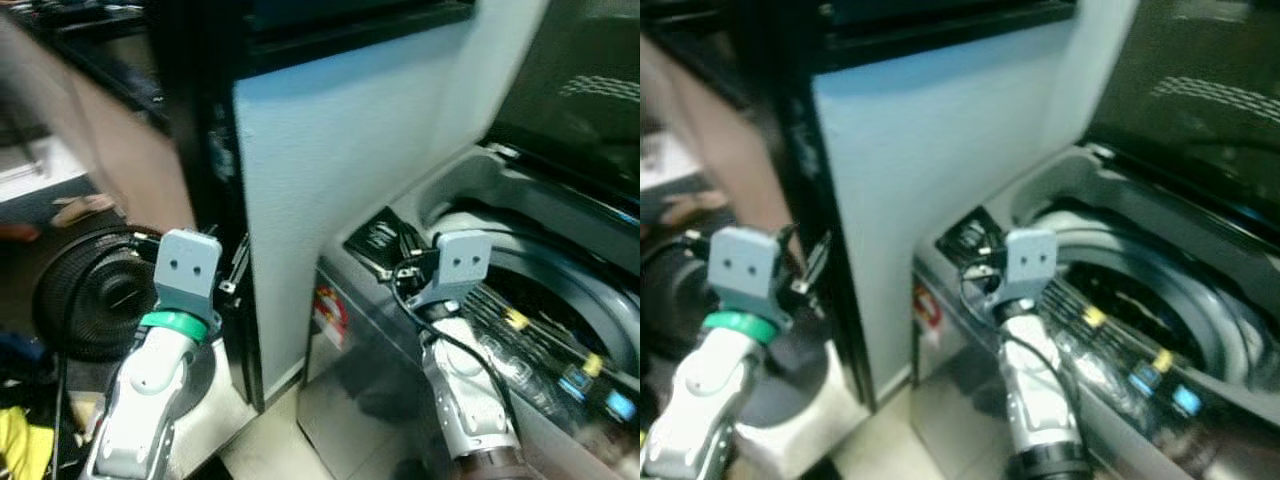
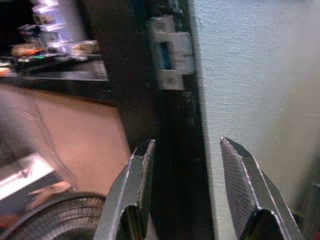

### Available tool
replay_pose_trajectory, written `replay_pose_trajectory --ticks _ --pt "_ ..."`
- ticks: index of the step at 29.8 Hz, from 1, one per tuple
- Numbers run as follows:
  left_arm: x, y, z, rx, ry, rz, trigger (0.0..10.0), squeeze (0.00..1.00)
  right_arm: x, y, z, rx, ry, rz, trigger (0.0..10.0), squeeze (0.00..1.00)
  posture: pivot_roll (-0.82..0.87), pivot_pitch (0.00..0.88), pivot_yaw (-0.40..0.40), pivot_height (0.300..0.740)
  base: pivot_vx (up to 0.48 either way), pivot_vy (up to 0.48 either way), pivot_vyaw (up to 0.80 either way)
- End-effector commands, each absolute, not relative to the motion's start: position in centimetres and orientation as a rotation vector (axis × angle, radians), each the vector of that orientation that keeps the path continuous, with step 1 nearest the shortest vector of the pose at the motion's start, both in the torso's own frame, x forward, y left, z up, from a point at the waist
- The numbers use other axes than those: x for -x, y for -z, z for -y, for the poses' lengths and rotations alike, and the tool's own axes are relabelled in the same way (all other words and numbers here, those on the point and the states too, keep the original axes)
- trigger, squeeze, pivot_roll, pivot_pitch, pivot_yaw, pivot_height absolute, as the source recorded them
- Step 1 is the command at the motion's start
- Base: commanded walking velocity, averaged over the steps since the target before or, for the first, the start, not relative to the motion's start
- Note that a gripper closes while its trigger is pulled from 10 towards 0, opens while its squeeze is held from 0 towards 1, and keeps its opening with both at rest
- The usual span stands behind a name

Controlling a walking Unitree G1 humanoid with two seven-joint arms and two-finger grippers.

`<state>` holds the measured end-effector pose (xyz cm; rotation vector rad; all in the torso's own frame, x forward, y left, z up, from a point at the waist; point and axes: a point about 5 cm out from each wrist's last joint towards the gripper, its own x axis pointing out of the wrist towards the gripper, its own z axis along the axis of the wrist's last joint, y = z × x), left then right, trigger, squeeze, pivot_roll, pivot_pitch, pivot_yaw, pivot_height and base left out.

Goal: Clothes washing

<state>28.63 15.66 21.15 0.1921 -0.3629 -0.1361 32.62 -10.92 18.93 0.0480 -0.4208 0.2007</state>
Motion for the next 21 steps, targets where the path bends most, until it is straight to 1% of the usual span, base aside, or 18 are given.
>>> replay_pose_trajectory --ticks 1,21 --pt "-28.52 -20.59 -15.38 -0.199 0.15 0.343 10.0 0.0 -32.59 -18.15 11.44 -0.048 -0.184 0.389 10.0 0.0 0.09 0.009 -0.018 0.74 0.0 0.0 0.78" --pt "-28.52 -20.53 -15.4 -0.203 0.147 0.335 10.0 0.0 -32.55 -18.01 11.46 -0.052 -0.18 0.383 10.0 0.0 0.08 0.016 -0.016 0.74 0.0 0.0 0.78"
